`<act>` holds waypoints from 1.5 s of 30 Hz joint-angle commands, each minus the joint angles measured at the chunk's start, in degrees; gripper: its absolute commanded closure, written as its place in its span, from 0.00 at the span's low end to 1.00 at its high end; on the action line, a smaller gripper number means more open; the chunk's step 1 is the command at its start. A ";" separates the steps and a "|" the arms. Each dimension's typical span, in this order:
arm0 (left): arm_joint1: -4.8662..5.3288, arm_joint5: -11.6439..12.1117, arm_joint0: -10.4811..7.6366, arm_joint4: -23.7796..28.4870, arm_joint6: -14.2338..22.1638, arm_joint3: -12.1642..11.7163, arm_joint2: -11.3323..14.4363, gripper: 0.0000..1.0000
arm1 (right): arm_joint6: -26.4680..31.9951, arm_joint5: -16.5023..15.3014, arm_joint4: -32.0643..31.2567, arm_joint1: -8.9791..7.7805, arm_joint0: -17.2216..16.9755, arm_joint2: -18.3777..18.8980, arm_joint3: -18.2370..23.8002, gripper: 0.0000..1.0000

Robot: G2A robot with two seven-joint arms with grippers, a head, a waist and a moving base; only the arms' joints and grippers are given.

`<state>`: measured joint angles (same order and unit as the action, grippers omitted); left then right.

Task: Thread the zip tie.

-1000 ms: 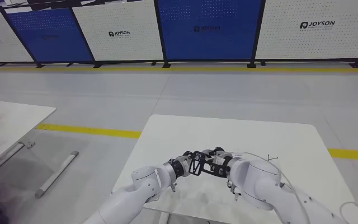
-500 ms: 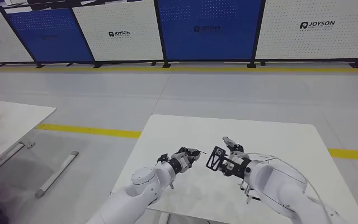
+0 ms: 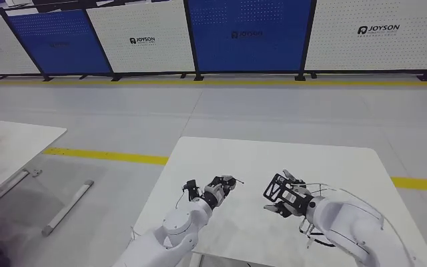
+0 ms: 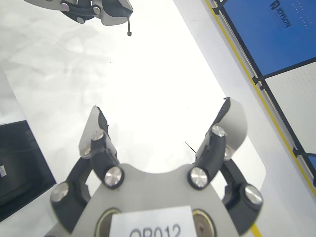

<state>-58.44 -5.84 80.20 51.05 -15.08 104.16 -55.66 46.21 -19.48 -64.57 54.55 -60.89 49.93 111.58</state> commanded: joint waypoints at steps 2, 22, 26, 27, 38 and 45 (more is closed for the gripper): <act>0.00 0.00 0.00 -0.01 0.00 0.00 0.00 1.00 | 0.00 0.00 0.01 0.00 0.00 0.00 0.00 0.00; -1.98 13.00 2.84 -35.80 -7.66 -5.19 6.18 1.00 | 8.43 0.00 63.40 -2.36 11.74 -4.48 -17.62 0.00; -1.98 13.00 2.84 -35.80 -7.66 -5.19 6.18 1.00 | 9.55 0.00 66.84 -2.08 12.29 -4.60 -18.77 0.00; -1.98 13.00 2.84 -35.80 -7.66 -5.19 6.18 1.00 | 9.55 0.00 66.84 -2.08 12.29 -4.60 -18.77 0.00; -2.24 13.10 3.01 -34.62 -6.64 -5.28 5.97 1.00 | 9.98 0.00 72.47 -1.71 11.75 -4.37 -21.33 0.00; -2.76 15.12 5.22 -34.21 -6.78 -1.71 5.12 1.00 | 16.70 0.00 86.67 2.30 15.37 -6.51 -33.63 0.00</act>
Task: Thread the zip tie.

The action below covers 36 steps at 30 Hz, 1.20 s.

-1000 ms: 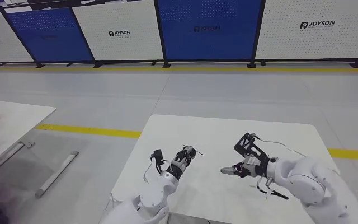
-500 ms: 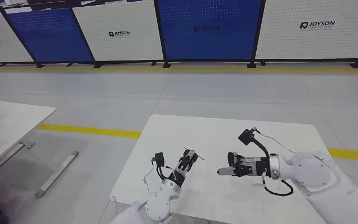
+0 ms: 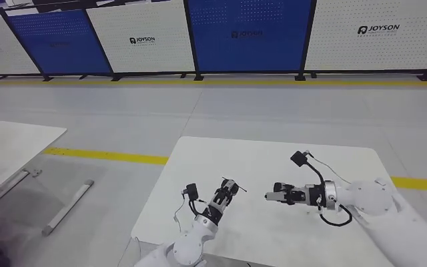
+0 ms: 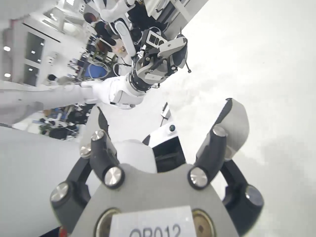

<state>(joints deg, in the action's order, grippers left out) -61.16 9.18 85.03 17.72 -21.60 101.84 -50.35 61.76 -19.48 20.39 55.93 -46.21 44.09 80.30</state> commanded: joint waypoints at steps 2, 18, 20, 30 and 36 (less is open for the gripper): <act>-0.16 0.49 0.91 -1.70 -0.75 1.28 -0.30 1.00 | 2.45 0.00 3.28 2.65 1.98 -1.91 -5.72 0.00; -1.24 -1.96 1.01 -3.61 -2.67 3.17 0.01 1.00 | 5.76 0.00 7.34 11.10 4.95 -4.22 -18.74 0.00; -1.24 -1.96 1.01 -3.61 -2.67 3.17 0.01 1.00 | 5.76 0.00 7.34 11.10 4.95 -4.22 -18.74 0.00; -2.32 -2.11 0.34 -2.17 -3.29 2.10 -0.54 1.00 | 10.51 0.00 12.82 12.84 4.73 -4.87 -21.08 0.00; -2.57 -2.42 0.19 -2.33 -2.94 1.92 -0.52 1.00 | 11.07 0.00 14.73 14.00 5.33 -5.46 -23.69 0.00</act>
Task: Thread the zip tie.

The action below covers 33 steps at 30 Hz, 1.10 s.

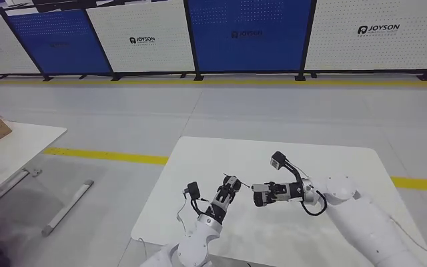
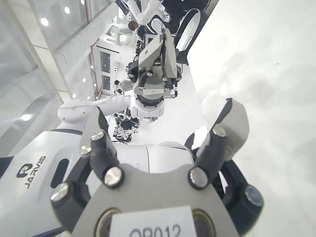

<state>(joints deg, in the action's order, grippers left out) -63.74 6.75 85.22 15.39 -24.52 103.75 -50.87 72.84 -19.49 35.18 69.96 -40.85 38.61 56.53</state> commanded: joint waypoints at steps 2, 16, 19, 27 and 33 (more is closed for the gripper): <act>0.01 0.01 0.01 0.01 -0.02 0.01 0.00 1.00 | -0.01 0.00 -0.06 -0.03 -0.02 0.02 0.08 0.00; -0.76 0.39 0.84 -0.67 2.78 -0.29 -1.35 1.00 | -0.52 1.33 -0.71 -0.80 -2.37 3.51 1.57 0.38; -0.94 0.65 1.26 -0.60 3.35 -0.07 -1.68 1.00 | -0.11 1.92 -0.63 -0.79 -2.71 3.95 1.98 0.60; -1.37 0.63 2.12 -1.39 4.37 0.19 -2.48 1.00 | 0.16 3.45 -1.41 -0.33 -2.79 4.08 2.13 0.76; -1.72 0.80 2.64 -2.36 4.81 0.27 -2.95 1.00 | 0.32 3.69 -1.69 -0.12 -2.97 4.61 2.18 0.82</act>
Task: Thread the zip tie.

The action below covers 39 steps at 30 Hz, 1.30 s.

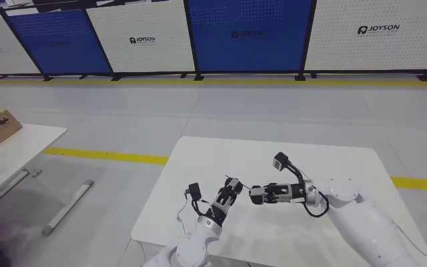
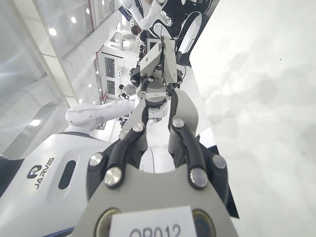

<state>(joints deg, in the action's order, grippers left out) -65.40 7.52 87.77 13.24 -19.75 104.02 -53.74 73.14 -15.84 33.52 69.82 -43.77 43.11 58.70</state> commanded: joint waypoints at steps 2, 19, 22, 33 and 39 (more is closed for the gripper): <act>-0.19 0.12 0.24 -0.55 0.08 -0.01 -0.22 1.00 | -0.03 0.29 0.12 0.08 -0.22 0.36 -0.01 0.91; -1.29 1.27 1.35 -2.59 0.57 -0.14 -1.01 1.00 | 1.60 1.03 0.63 0.96 -0.56 1.10 -1.59 0.29; -1.40 1.38 1.74 -2.86 0.87 0.09 -1.20 1.00 | 1.97 0.83 1.18 1.14 -0.42 1.36 -2.35 0.31; -1.84 1.56 3.18 -4.24 2.23 0.82 -1.70 1.00 | 2.33 0.68 0.75 1.81 -0.10 1.61 -2.99 0.61; -2.10 1.56 3.58 -4.63 2.62 0.99 -2.04 1.00 | 2.54 0.55 0.72 2.24 0.15 1.63 -3.71 1.00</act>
<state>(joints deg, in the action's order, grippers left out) -67.44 9.03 91.29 8.65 -17.14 105.00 -55.70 75.58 -15.20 34.20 72.00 -43.65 44.69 55.15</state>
